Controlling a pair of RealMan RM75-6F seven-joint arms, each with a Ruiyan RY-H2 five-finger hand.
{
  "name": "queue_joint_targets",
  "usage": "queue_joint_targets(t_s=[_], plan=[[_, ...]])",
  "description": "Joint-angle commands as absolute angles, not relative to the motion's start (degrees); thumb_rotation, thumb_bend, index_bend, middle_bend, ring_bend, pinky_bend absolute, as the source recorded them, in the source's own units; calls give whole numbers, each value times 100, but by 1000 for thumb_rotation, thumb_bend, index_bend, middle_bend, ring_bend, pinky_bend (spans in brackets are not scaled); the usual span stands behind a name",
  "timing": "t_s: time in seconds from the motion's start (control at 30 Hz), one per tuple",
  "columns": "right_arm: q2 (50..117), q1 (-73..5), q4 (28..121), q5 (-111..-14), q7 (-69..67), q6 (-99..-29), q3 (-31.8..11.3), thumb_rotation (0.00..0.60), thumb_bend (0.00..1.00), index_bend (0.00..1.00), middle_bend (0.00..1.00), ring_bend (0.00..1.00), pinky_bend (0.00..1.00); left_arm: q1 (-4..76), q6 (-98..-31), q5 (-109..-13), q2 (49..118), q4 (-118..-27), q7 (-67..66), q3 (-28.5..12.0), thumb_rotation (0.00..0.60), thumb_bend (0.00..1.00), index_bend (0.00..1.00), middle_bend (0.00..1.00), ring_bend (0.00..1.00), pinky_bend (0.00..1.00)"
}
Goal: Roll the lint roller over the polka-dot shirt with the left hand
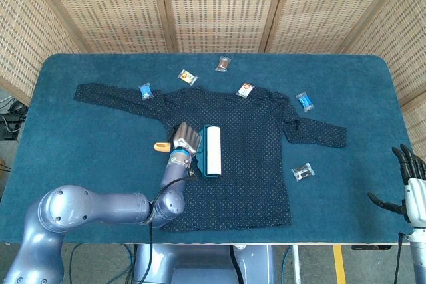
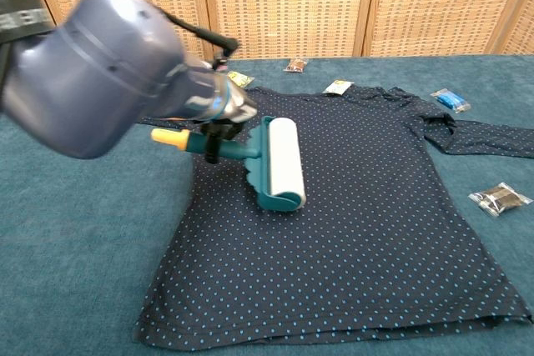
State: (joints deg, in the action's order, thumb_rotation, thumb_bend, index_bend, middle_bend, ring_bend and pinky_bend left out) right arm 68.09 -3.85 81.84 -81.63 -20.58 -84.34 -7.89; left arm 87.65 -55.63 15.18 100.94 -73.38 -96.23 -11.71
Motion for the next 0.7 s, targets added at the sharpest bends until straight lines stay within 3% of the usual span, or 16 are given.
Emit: queue_joint_targets(t_s=[0.03,0.4,0.7], plan=[[6810,-384,8170,-8149,-2080,-8428,-796,600,167,69,0,0,0,8925,-5570,1651,10234,-7193,-9777,-1302,600,658,831,859,763,672],[6785,-361,8147,-8134,-2176,-8451,-812,600,167,69,0,0,0,9204,-5697,2055,10622,-6829,-10256,-1543,600,658,831,859,763,672],[6777,-344,8223,-8253,-2094,-8543,-772,600,167,69,0,0,0,8646,-5966,1809,9933,-7622,-10049,-1267,600,658,831,858,763,672]])
